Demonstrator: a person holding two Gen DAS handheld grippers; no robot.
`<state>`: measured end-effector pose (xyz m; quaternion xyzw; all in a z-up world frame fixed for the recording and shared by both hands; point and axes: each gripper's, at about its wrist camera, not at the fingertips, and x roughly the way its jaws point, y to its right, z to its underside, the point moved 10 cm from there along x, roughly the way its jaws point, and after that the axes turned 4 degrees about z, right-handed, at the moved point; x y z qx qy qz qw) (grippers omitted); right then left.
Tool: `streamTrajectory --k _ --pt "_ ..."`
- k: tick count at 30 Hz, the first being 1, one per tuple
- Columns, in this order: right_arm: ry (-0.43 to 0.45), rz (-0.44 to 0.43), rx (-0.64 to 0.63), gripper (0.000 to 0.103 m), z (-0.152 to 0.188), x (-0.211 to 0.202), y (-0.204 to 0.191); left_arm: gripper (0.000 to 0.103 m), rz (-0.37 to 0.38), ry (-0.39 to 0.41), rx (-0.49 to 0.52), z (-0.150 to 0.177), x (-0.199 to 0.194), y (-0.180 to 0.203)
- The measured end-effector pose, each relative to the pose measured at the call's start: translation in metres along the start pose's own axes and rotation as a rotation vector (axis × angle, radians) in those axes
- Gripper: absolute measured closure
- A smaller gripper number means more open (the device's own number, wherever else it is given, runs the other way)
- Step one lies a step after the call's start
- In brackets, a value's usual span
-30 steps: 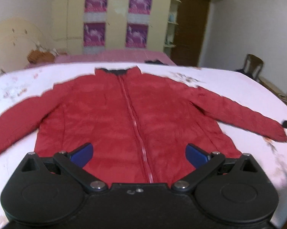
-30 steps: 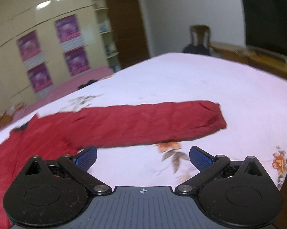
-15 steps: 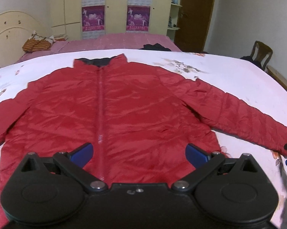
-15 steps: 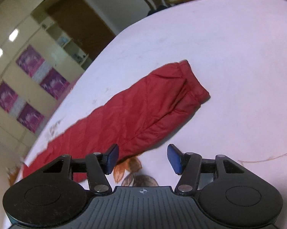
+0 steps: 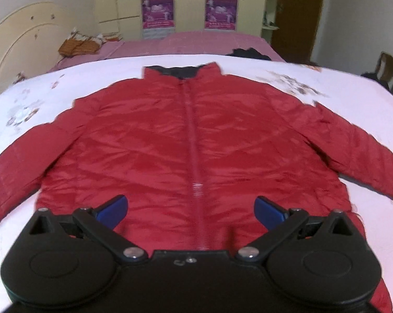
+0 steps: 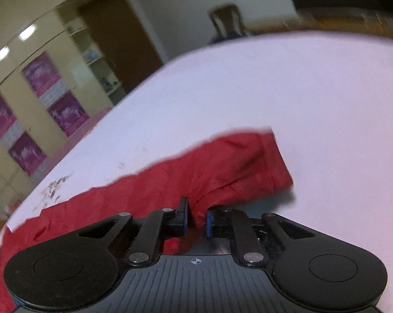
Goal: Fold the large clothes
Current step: 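Fold the gripped sleeve across the jacket body with the right tool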
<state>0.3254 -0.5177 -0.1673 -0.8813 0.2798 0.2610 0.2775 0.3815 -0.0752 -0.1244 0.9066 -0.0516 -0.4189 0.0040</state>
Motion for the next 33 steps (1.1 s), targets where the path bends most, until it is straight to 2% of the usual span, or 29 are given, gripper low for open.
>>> streamTrajectory --k 3,7,11,16,20,25,30,31,32,33 --pt "0.070 -0.064 -0.132 0.096 -0.008 -0.016 -0.053 0.000 -0.030 0.017 -0.031 -0.003 -0.002 -0.033" --pt "0.115 -0.186 -0.313 0.096 0.010 -0.042 -0.148 0.000 0.023 0.028 -0.081 -0.012 0.003 -0.067" --pt "0.062 -0.339 -0.489 0.096 0.060 -0.058 -0.250 0.000 0.065 0.070 -0.077 -0.029 0.008 -0.093" --pt "-0.031 -0.477 -0.696 0.096 0.160 -0.074 -0.352 0.003 0.077 0.089 -0.133 -0.042 0.013 -0.138" --pt "-0.107 -0.531 -0.795 0.096 0.228 -0.073 -0.399 0.004 0.097 0.087 -0.173 -0.047 0.016 -0.169" --pt "-0.171 -0.589 -0.898 0.096 0.303 -0.083 -0.445 0.011 0.162 0.084 -0.210 -0.049 0.019 -0.191" --pt "-0.232 -0.618 -0.953 0.096 0.349 -0.058 -0.480 0.014 0.221 0.082 -0.246 -0.047 0.024 -0.196" --pt "-0.229 -0.612 -0.975 0.093 0.352 -0.054 -0.487 0.014 0.227 0.079 -0.248 -0.047 0.025 -0.196" --pt "-0.220 -0.597 -0.995 0.075 0.354 -0.053 -0.492 0.011 0.237 0.077 -0.245 -0.047 0.026 -0.194" --pt "-0.203 -0.612 -0.989 0.044 0.351 -0.058 -0.493 0.010 0.247 0.079 -0.240 -0.048 0.027 -0.192"
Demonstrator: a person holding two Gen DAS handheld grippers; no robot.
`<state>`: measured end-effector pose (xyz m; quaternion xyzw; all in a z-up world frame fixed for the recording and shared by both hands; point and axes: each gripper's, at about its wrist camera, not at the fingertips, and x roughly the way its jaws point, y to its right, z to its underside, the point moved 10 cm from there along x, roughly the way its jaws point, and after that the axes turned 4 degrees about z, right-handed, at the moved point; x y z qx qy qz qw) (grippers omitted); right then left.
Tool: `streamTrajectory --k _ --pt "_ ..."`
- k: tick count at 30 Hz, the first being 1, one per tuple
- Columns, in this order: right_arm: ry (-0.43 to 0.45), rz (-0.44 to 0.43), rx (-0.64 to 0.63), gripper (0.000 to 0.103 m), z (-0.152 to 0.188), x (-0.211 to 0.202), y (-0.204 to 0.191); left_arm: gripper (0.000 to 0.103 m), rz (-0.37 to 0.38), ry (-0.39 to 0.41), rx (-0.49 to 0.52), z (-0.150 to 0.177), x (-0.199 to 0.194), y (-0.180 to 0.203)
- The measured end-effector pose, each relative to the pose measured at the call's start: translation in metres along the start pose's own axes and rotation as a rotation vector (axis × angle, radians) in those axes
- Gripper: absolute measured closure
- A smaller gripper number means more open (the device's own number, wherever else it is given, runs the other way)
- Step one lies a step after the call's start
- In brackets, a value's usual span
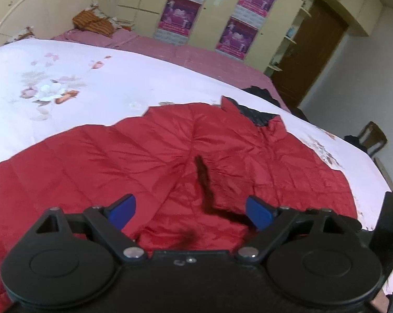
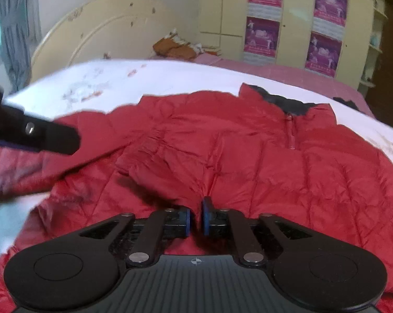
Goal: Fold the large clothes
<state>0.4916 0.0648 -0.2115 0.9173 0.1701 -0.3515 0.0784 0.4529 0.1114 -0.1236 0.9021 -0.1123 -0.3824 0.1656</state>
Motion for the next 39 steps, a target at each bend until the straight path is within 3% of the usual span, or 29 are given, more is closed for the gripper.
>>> streamTrajectory --k 2,4,5,6,8,11,14,16,18,20,28,31,34,36,38,39 --pt "0.078 -0.008 0.017 0.022 -0.007 -0.019 0.009 0.010 0.031 -0.003 0.009 -0.001 0.006 0.008" --pt "0.087 0.008 0.044 0.023 -0.008 -0.029 0.024 0.010 0.065 -0.019 0.013 0.000 0.016 0.017" --pt "0.095 0.001 0.082 0.034 -0.007 -0.036 0.034 0.011 0.081 -0.035 0.010 0.002 0.024 0.022" --pt "0.093 0.002 0.130 0.052 -0.004 -0.042 0.048 0.016 0.098 -0.053 0.008 0.004 0.032 0.027" --pt "0.076 0.040 0.193 0.069 0.004 -0.052 0.075 0.029 0.101 -0.088 0.015 0.009 0.049 0.034" --pt "0.071 0.099 0.261 0.073 0.016 -0.065 0.110 0.056 0.061 -0.131 0.023 0.016 0.071 0.036" --pt "0.070 0.153 0.329 0.073 0.030 -0.079 0.144 0.085 0.031 -0.123 0.045 0.016 0.084 0.037" --pt "0.067 0.181 0.362 0.074 0.036 -0.089 0.162 0.086 0.019 -0.086 0.049 0.010 0.083 0.037" --pt "0.061 0.208 0.380 0.089 0.041 -0.096 0.177 0.086 0.008 -0.015 0.064 -0.002 0.069 0.039" --pt "0.064 0.246 0.398 0.090 0.047 -0.105 0.194 0.086 -0.022 0.035 0.088 -0.010 0.055 0.035" --pt "0.054 0.340 0.436 0.095 0.052 -0.105 0.251 0.086 -0.083 -0.028 0.086 0.007 0.064 0.020" --pt "-0.096 0.366 0.440 0.095 0.079 -0.070 0.265 0.086 -0.095 -0.046 0.078 0.015 0.072 0.013" --pt "-0.098 0.343 0.452 0.096 0.083 -0.071 0.268 0.085 -0.093 -0.056 0.100 0.017 0.070 0.014" --pt "-0.031 0.345 0.469 0.096 0.073 -0.090 0.270 0.068 -0.118 -0.034 0.118 0.011 0.057 0.014" --pt "0.037 0.357 0.465 0.096 0.061 -0.108 0.275 0.049 -0.173 0.056 0.159 -0.004 0.036 0.013" --pt "0.064 0.364 0.457 0.096 0.053 -0.113 0.278 0.048 -0.187 0.106 0.177 -0.012 0.027 0.015"
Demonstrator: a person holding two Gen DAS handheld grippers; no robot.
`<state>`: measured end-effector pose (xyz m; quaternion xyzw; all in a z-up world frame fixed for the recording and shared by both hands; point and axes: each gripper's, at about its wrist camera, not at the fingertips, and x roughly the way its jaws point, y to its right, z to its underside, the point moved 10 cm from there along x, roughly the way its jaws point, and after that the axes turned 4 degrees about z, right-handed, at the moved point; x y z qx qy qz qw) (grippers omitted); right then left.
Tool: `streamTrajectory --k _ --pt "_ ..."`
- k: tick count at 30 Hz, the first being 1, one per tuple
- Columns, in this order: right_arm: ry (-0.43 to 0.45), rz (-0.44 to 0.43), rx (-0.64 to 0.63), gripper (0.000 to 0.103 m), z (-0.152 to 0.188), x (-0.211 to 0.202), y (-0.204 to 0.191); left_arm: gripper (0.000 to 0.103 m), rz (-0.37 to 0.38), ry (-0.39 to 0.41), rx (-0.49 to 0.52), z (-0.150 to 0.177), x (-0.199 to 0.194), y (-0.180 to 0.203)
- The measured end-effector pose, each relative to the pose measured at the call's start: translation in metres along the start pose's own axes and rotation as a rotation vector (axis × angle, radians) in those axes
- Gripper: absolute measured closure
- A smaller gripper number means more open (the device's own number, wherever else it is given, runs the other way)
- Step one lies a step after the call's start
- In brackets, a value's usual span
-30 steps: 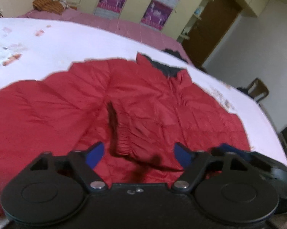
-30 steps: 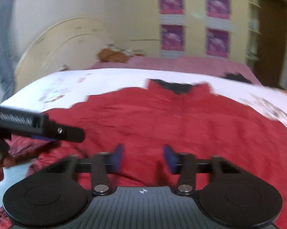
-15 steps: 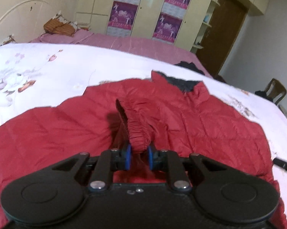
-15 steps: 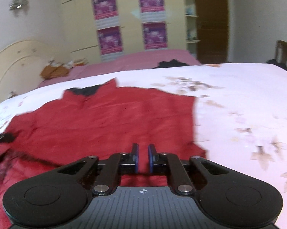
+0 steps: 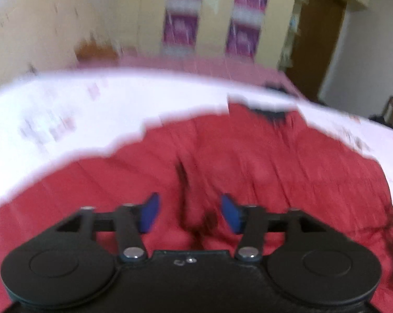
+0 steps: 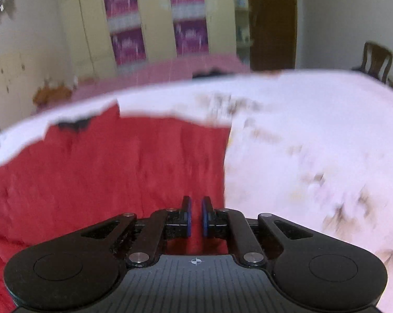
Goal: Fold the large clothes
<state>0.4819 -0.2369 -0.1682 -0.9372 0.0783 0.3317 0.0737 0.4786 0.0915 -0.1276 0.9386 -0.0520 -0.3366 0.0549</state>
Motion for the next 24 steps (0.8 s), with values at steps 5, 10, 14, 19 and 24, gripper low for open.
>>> streamTrajectory --k 5,10,14,19,24 --pt "0.030 0.005 -0.030 0.095 -0.036 0.029 -0.004 0.048 0.064 -0.001 0.112 -0.020 0.031 0.030" --pt "-0.161 0.046 -0.080 0.096 -0.013 0.104 0.007 0.047 0.087 -0.137 0.140 0.004 0.094 0.036" --pt "-0.081 0.020 -0.073 0.095 -0.034 0.089 0.012 0.049 0.098 -0.096 0.134 -0.007 0.080 0.035" --pt "-0.048 0.026 -0.077 0.096 -0.053 0.096 0.015 0.047 0.089 -0.096 0.142 -0.015 0.097 0.035" --pt "-0.154 0.056 -0.103 0.095 -0.037 0.126 0.024 0.046 0.078 -0.141 0.178 -0.004 0.108 0.033"
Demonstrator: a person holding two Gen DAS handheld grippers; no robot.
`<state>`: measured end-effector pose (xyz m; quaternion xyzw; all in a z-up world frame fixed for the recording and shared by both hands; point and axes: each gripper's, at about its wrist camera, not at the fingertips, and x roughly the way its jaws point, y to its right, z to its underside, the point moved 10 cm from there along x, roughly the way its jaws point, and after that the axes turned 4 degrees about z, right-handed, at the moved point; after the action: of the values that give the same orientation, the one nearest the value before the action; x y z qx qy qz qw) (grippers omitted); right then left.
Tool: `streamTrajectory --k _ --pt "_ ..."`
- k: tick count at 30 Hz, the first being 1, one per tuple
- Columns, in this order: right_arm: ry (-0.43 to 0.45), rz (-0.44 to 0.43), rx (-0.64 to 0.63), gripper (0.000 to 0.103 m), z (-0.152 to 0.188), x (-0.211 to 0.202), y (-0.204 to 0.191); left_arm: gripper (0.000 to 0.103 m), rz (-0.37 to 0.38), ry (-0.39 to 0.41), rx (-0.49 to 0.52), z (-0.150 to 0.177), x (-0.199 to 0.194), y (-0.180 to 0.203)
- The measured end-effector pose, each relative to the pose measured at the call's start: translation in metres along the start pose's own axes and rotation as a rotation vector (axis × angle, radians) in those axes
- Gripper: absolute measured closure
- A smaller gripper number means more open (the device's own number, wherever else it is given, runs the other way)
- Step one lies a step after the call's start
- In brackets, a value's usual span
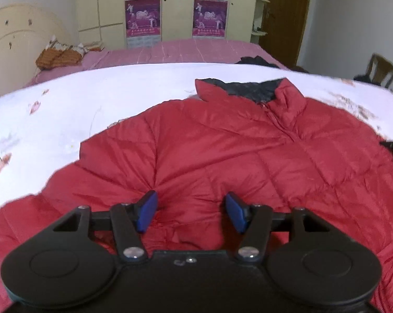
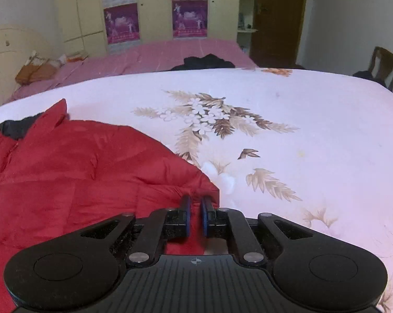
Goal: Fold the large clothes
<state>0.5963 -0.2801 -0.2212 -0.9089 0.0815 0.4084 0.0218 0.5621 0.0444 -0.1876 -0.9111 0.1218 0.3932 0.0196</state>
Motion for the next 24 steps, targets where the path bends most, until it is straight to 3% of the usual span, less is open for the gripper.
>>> streamTrajectory --k 6,9,11,13,16,18,21,24 --pt "0.082 -0.070 0.033 0.095 0.011 -0.058 -0.006 0.040 0.025 0.082 0.024 0.003 -0.039 0.017" --pt "-0.016 -0.042 -0.015 0.096 0.040 -0.038 -0.016 0.039 0.024 0.010 0.031 0.022 -0.020 0.019" --pt "-0.006 -0.041 0.007 0.095 0.039 -0.039 -0.017 0.040 0.017 0.012 0.015 0.021 -0.019 0.018" --pt "0.036 -0.038 0.035 0.095 0.034 -0.058 -0.015 0.041 0.002 0.043 0.004 0.014 -0.033 0.020" --pt "0.104 -0.071 0.061 0.095 0.033 -0.091 -0.017 0.033 0.017 0.111 -0.037 0.013 -0.057 0.025" --pt "0.085 -0.078 0.041 0.095 0.047 -0.100 -0.024 0.033 0.025 0.103 -0.042 0.020 -0.059 0.029" --pt "-0.010 -0.046 -0.007 0.095 0.072 -0.081 -0.033 0.033 0.011 0.021 -0.036 0.039 -0.040 0.029" --pt "-0.014 -0.040 -0.001 0.095 0.072 -0.078 -0.036 0.033 0.004 0.024 -0.033 0.042 -0.038 0.028"
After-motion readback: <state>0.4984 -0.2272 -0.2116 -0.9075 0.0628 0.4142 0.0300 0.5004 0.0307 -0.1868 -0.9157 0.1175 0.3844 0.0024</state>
